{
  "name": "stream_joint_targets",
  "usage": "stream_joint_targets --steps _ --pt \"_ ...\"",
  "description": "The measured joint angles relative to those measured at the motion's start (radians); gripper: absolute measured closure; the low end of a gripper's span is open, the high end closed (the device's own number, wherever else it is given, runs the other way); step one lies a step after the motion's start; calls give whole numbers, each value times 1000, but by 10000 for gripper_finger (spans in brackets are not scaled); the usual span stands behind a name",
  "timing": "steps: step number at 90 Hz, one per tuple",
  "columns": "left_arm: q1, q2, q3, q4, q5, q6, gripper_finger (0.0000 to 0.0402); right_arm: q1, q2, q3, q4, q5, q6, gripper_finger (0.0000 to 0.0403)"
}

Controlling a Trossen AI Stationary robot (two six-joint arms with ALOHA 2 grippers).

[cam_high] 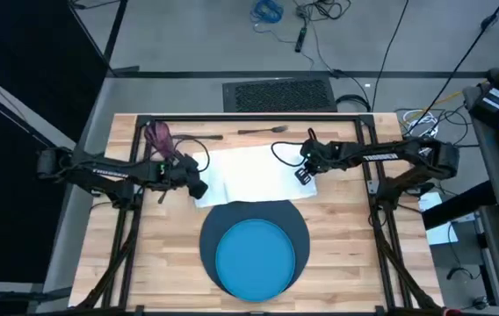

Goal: Set table place
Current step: Fold the white table napkin

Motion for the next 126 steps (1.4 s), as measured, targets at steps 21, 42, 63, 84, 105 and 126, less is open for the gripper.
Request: stream_joint_targets --steps 21,42,63,84,105,126 --pt "0 38 -49 118 10 -4 272 1 -20 1 4 1 0 403" --pt "1 153 -51 161 15 -1 272 1 -20 2 12 3 1 403" --pt "1 203 -48 216 -6 4 272 1 -25 5 19 -4 -4 403" --pt "2 200 -48 211 -1 4 272 21 -54 79 11 -19 -26 403" --pt "2 199 -48 208 4 7 272 80 -56 216 12 -51 -53 403" --pt "1 136 -51 189 30 50 272 126 -55 288 23 -48 -57 403"
